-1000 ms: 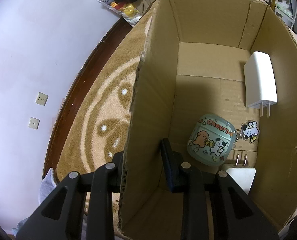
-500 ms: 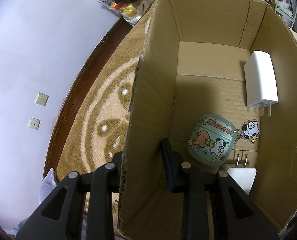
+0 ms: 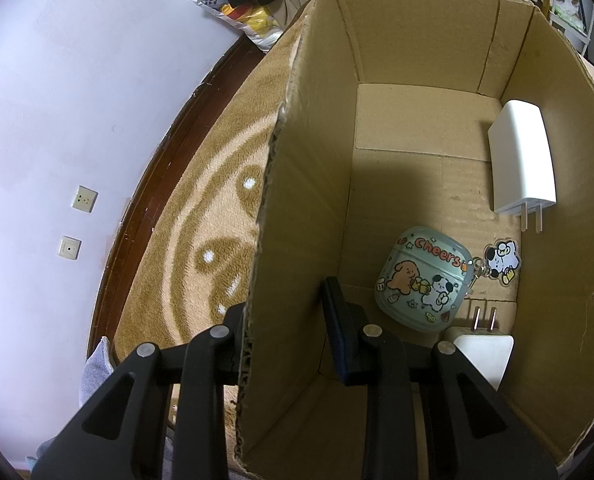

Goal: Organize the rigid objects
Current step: 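Grasp the white button remote with the right gripper, then carry the white remote over the box and open the right gripper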

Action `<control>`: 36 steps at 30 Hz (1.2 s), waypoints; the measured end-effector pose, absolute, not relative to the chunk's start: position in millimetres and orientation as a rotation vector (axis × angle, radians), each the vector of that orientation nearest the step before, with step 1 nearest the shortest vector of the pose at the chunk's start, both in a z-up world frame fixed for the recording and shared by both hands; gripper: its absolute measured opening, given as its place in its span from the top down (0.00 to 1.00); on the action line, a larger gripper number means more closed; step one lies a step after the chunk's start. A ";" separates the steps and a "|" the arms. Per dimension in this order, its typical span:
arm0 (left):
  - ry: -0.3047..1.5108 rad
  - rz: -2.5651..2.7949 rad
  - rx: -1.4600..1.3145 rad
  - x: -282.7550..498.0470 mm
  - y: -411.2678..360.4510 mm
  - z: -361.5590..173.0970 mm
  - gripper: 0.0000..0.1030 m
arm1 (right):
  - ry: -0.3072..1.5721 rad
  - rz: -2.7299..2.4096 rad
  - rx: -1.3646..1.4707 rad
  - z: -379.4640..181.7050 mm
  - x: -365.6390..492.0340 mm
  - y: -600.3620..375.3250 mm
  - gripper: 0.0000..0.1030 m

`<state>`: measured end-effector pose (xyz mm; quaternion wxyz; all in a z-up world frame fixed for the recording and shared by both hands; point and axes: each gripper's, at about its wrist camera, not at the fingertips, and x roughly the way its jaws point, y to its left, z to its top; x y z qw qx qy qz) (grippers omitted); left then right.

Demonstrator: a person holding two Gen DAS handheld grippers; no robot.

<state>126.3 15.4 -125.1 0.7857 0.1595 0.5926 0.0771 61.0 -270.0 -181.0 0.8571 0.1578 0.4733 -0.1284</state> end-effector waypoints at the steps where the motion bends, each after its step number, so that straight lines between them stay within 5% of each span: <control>1: 1.278 0.166 0.343 126.2 15.5 -125.1 0.73 | 1.001 -0.286 0.299 -180.5 61.1 -268.4 0.50; 36: 1.275 0.159 0.361 122.7 21.1 -126.2 0.75 | 0.575 -0.041 0.271 -55.3 71.6 -203.8 0.51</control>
